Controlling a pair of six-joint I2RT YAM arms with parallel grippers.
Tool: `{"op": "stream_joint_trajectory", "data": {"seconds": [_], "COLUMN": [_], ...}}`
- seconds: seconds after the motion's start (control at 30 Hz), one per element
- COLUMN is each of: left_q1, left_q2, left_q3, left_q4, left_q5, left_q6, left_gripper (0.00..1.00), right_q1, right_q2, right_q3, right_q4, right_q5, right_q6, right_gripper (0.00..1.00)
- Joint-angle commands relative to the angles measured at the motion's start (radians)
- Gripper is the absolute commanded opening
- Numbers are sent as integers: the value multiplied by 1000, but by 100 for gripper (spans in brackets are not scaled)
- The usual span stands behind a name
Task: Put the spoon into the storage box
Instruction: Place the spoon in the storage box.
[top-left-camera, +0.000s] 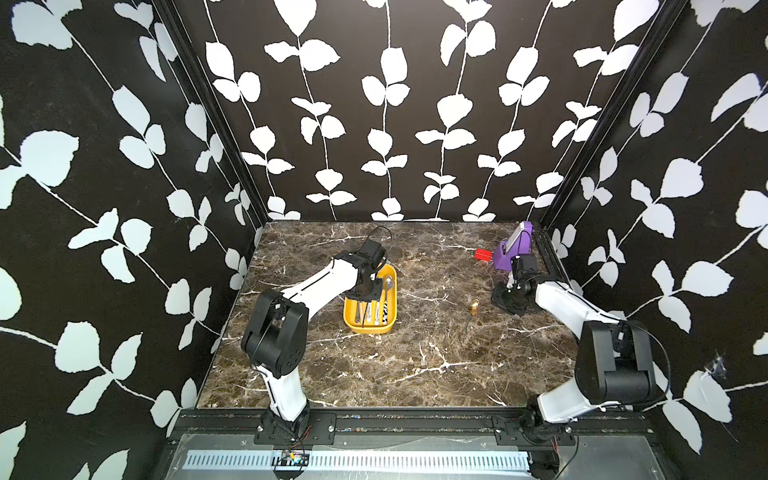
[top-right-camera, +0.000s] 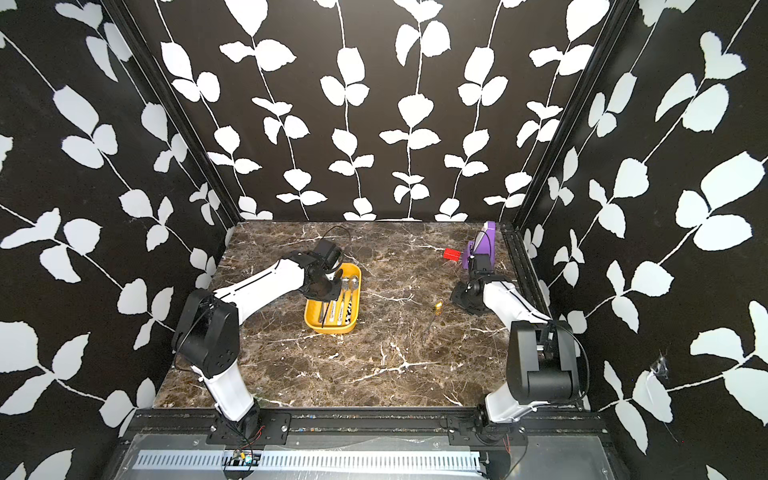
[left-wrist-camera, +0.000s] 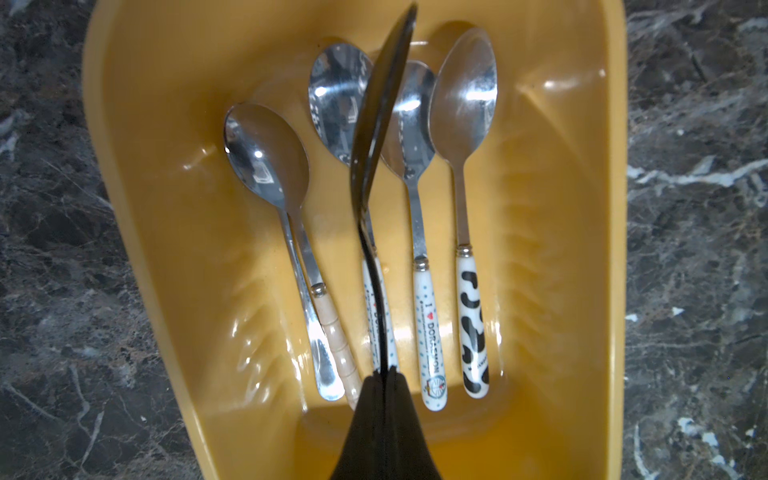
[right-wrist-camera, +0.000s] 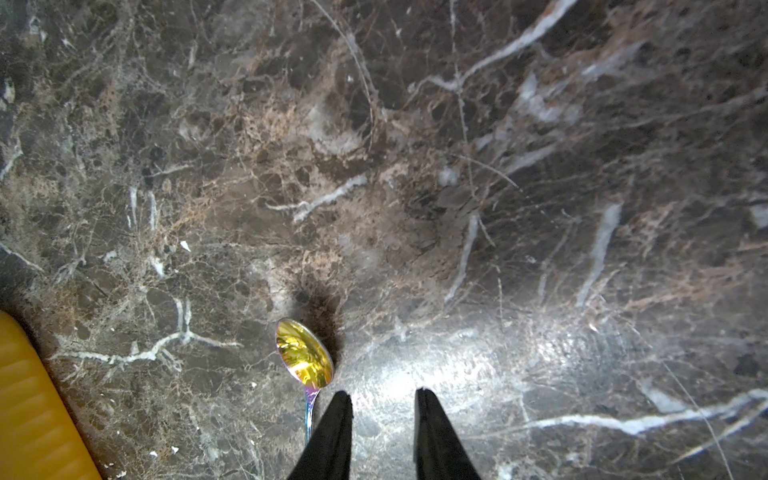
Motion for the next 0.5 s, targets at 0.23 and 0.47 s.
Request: {"op": "stream_joint_trajectory", "data": {"seconds": [0.23, 0.47], "left_q1": [29, 53], "left_q2": [32, 61], "left_q3": [36, 28], "left_q4": [30, 49], "left_q5": [32, 28], "left_q6": [5, 9], "left_gripper": [0, 0], "right_q1": [-5, -4], "right_q2": [20, 27], "right_q3": [-1, 0], "right_q4": [8, 10], "right_q5": [-14, -18], "right_q6": [1, 0], "right_gripper": [29, 29]}}
